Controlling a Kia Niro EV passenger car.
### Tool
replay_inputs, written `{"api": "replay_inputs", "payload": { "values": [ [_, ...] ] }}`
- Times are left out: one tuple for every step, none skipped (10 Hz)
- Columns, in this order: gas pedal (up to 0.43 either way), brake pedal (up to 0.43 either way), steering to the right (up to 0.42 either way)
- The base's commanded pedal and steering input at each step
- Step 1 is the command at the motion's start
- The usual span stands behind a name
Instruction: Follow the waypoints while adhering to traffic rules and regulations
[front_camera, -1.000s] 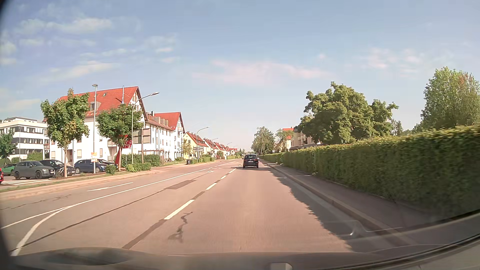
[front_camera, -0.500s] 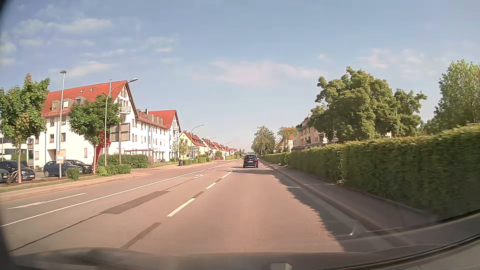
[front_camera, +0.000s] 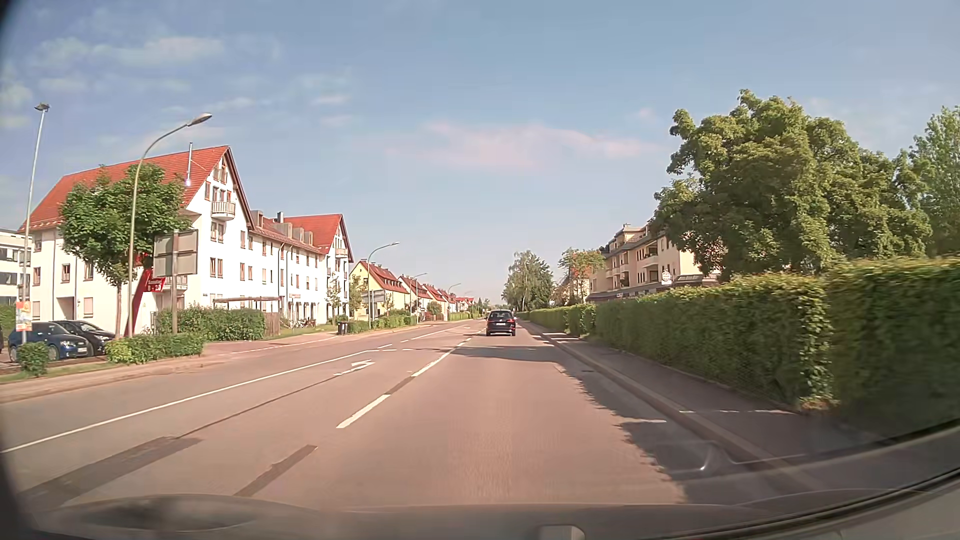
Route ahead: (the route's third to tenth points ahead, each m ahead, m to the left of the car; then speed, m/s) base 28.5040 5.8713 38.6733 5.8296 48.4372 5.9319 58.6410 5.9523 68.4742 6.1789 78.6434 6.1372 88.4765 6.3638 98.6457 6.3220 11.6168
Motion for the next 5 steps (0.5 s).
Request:
{"api": "replay_inputs", "payload": {
  "values": [
    [0.157, 0.000, -0.001],
    [0.157, 0.000, -0.001],
    [0.157, 0.000, -0.001],
    [0.157, 0.000, -0.001],
    [0.157, 0.000, -0.001]
  ]
}}
